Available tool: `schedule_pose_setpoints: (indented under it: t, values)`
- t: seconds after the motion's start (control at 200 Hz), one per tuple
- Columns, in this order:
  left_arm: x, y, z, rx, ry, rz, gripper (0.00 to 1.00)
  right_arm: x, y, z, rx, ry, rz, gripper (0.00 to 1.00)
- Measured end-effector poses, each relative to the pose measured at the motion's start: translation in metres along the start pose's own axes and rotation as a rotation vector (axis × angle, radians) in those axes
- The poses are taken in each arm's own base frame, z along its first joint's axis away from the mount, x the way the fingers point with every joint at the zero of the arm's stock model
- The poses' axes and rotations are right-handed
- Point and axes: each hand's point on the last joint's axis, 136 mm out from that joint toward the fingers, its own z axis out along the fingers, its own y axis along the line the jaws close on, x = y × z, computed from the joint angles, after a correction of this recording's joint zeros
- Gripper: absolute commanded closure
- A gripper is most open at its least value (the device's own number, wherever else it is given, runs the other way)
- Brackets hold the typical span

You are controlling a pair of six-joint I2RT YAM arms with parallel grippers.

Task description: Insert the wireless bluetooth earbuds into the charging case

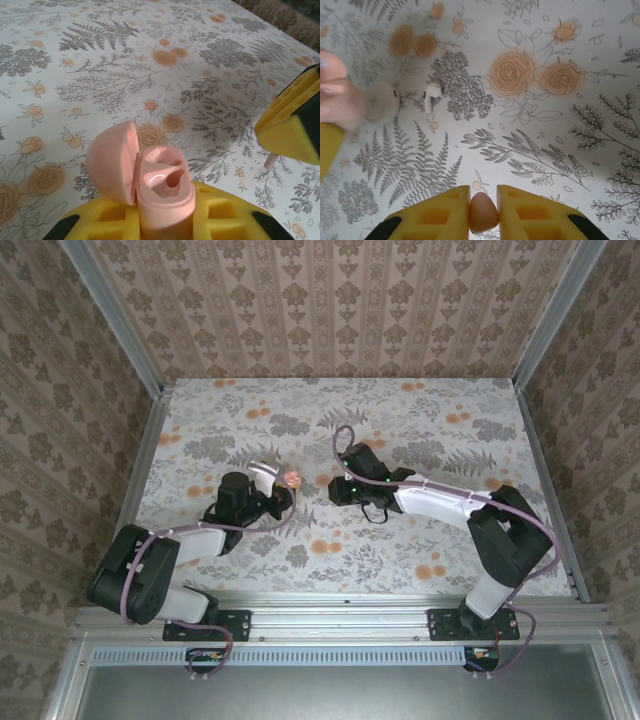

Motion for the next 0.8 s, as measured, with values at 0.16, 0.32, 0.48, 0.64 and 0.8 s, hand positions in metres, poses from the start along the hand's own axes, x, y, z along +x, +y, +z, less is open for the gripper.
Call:
schedule_pose_setpoints:
  t: [0.16,0.32,0.48,0.64,0.8]
  values:
    - [-0.007,-0.006,0.002,0.04,-0.018,-0.011,0.85,-0.015,0.011,-0.019,-0.044,-0.071,-0.008,0.8]
    - [-0.017,-0.01,0.001,0.058,-0.059,-0.015,0.86,-0.024,0.018,-0.029,-0.076,-0.116,-0.017,0.8]
    - [-0.023,-0.015,-0.001,0.087,-0.09,-0.019,0.85,-0.028,0.028,-0.037,-0.124,-0.139,-0.032,0.8]
    - [-0.027,-0.022,-0.002,0.127,-0.108,-0.013,0.85,-0.036,0.041,-0.054,-0.184,-0.181,-0.068,0.79]
    - [-0.028,-0.029,-0.004,0.174,-0.112,-0.007,0.85,-0.042,0.055,-0.068,-0.252,-0.21,-0.097,0.8]
